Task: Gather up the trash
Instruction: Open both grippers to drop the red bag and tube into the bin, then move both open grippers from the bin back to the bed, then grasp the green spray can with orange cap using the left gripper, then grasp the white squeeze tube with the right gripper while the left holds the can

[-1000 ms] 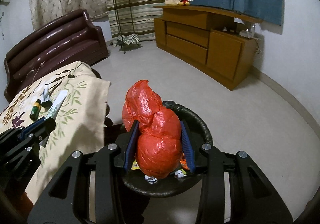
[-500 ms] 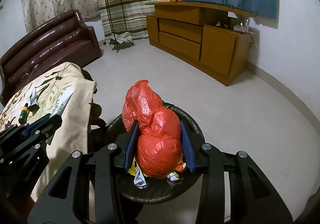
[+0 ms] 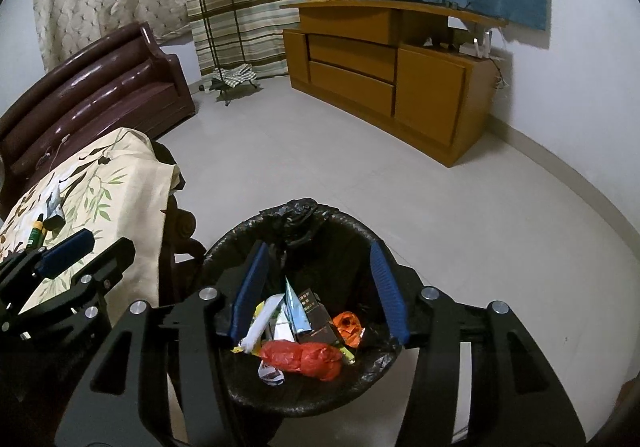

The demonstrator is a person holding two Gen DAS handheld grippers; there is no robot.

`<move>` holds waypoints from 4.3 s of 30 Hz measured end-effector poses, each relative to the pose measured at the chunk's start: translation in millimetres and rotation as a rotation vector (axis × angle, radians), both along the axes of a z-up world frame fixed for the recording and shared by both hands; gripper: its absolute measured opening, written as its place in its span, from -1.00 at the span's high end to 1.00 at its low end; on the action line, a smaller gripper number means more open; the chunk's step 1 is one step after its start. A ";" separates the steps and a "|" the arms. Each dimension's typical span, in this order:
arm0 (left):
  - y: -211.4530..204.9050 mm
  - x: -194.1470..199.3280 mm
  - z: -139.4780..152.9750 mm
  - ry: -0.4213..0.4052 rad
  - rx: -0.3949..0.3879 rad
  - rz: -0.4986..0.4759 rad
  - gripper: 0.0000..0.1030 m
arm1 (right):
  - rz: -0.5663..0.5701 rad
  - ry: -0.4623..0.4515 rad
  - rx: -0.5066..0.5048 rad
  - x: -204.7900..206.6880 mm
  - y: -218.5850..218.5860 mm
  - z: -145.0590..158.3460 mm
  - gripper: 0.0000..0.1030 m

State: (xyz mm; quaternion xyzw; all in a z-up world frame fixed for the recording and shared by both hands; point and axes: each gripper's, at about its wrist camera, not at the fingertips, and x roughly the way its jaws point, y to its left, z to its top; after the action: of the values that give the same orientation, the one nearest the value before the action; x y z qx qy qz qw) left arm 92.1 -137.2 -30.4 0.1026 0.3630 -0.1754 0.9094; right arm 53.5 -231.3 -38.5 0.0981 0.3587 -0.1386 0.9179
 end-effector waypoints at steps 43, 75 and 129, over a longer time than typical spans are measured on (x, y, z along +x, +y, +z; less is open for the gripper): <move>148.3 25.2 1.8 0.035 -0.004 0.302 -0.15 | 0.241 0.012 -0.002 44.9 105.3 10.4 -0.13; 209.2 91.4 -13.3 0.150 -0.037 0.382 0.41 | 0.403 0.024 0.005 102.3 178.0 16.7 -0.13; 319.7 71.5 -6.6 0.108 -0.050 0.500 0.53 | 0.576 0.133 -0.038 152.3 288.7 -1.4 0.40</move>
State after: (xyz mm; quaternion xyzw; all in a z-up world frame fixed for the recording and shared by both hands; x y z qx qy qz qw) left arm 163.6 182.5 -37.1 -0.0222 0.4206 0.0408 0.9061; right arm 205.8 57.4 -39.9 -0.0340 0.4284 0.1147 0.8956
